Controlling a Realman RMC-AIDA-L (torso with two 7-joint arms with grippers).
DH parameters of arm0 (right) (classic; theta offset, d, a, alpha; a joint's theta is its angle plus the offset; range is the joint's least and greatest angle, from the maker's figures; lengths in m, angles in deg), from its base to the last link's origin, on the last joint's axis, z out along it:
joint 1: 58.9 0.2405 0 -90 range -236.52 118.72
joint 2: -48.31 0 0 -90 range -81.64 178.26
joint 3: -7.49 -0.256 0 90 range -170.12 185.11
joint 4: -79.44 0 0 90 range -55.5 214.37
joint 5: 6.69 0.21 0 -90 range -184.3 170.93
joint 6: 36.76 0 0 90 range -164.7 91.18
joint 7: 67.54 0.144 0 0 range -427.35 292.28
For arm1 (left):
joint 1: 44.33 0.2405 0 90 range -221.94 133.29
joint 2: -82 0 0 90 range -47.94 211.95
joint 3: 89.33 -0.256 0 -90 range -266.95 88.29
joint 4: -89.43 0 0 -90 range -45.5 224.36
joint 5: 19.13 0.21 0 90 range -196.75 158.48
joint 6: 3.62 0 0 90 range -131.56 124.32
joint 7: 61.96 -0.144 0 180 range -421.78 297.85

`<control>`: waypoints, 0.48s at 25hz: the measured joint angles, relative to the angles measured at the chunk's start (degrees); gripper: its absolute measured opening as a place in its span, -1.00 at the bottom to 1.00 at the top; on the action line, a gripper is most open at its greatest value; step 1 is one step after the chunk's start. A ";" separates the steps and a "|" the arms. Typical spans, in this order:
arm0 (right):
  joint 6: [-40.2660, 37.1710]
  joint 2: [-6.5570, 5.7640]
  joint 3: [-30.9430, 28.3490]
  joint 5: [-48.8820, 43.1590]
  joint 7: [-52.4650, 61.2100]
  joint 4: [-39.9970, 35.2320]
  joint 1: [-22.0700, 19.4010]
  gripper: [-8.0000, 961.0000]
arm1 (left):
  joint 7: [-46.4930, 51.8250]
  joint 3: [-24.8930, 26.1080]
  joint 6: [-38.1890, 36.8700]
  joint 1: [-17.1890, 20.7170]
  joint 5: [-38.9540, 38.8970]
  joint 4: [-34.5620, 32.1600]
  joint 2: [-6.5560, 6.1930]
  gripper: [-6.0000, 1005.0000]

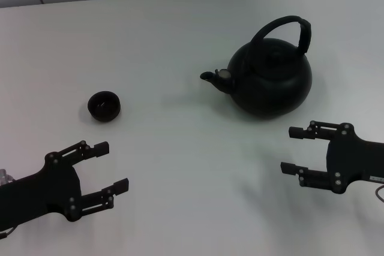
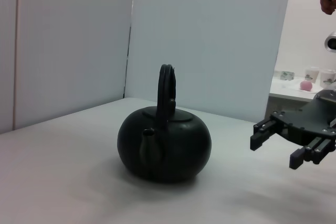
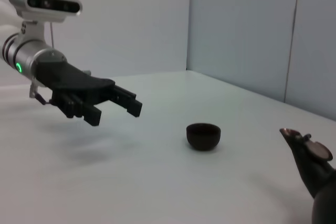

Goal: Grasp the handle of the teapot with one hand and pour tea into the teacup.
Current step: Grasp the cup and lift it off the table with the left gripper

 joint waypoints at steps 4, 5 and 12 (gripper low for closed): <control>0.83 0.00 0.05 -1.25 -1.01 0.24 -0.03 0.39 | -0.01 -0.02 -0.20 0.00 0.05 -0.01 -0.13 0.60; 0.91 0.00 0.05 -1.31 -1.09 0.26 -0.03 0.39 | -0.01 -0.03 -0.25 0.00 0.05 -0.02 -0.18 0.60; 1.06 0.00 0.34 -1.37 -1.27 0.62 0.45 0.39 | -0.01 -0.14 -0.67 -0.05 0.32 -0.65 -0.37 0.59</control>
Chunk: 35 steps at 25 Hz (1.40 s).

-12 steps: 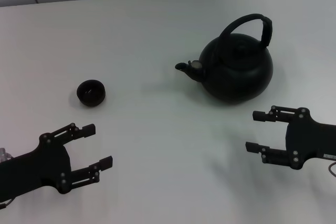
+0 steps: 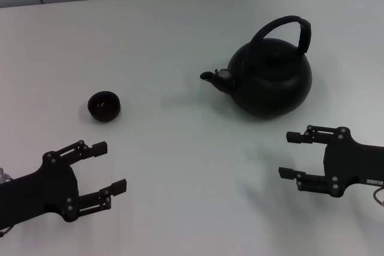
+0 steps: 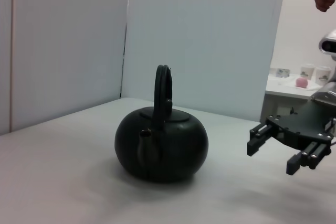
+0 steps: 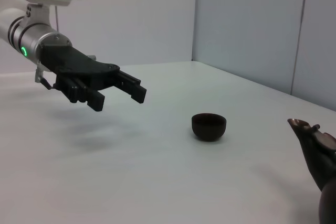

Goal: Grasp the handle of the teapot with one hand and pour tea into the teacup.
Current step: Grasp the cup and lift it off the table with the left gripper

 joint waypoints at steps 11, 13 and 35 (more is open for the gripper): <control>0.07 0.00 0.09 0.00 -0.03 0.20 0.82 0.39 | 0.11 0.03 -0.10 -0.45 1.23 -0.08 0.47 0.56; 0.07 0.00 -0.03 0.00 -0.06 0.20 0.84 0.39 | 0.09 0.17 -0.10 -0.44 1.23 -0.08 0.60 0.56; 0.51 0.01 -0.36 0.43 -0.12 -0.01 1.36 0.39 | -11.00 18.64 8.02 -0.83 -5.99 9.60 1.43 0.51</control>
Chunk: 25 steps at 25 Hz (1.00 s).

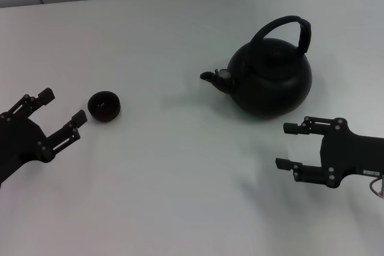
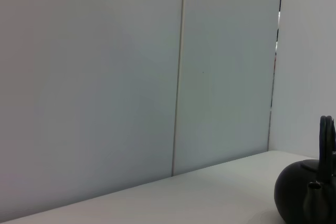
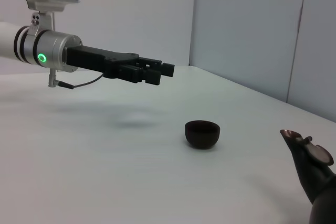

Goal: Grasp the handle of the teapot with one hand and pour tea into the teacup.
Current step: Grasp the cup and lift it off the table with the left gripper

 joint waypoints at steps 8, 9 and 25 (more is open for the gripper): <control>0.07 -0.01 0.00 0.02 0.00 0.17 0.36 0.39 | -4.26 -2.75 7.76 -0.45 0.60 2.63 0.09 0.49; 0.09 -0.01 0.00 0.02 0.00 0.15 0.38 0.39 | -5.06 -3.31 10.02 -0.52 0.61 3.35 0.12 0.49; 0.17 -0.01 0.00 0.01 0.00 -0.07 0.54 0.39 | -6.14 -3.38 14.10 -3.35 0.00 5.29 0.29 0.46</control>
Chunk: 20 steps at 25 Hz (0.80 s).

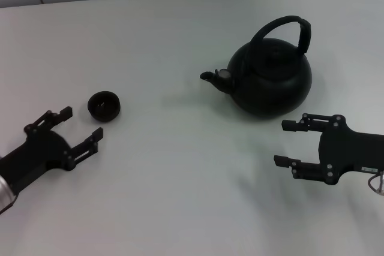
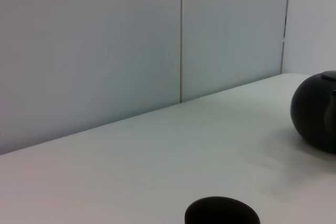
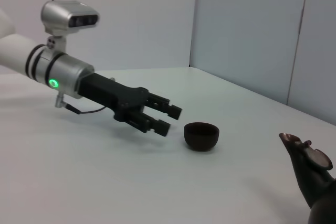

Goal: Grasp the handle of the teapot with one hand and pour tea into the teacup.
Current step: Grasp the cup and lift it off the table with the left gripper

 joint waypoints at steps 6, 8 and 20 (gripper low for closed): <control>0.00 0.00 -0.07 0.00 0.00 -0.16 0.05 0.39 | 0.00 0.12 3.79 -3.37 -0.16 1.91 0.10 0.44; 0.00 0.00 -0.22 0.00 0.00 -0.17 0.11 0.39 | 0.00 0.28 4.70 -4.20 -0.17 2.47 0.13 0.44; 0.00 0.00 -0.64 0.07 0.09 -0.14 0.66 0.39 | 0.00 0.87 9.68 -7.70 -0.18 4.12 0.34 0.41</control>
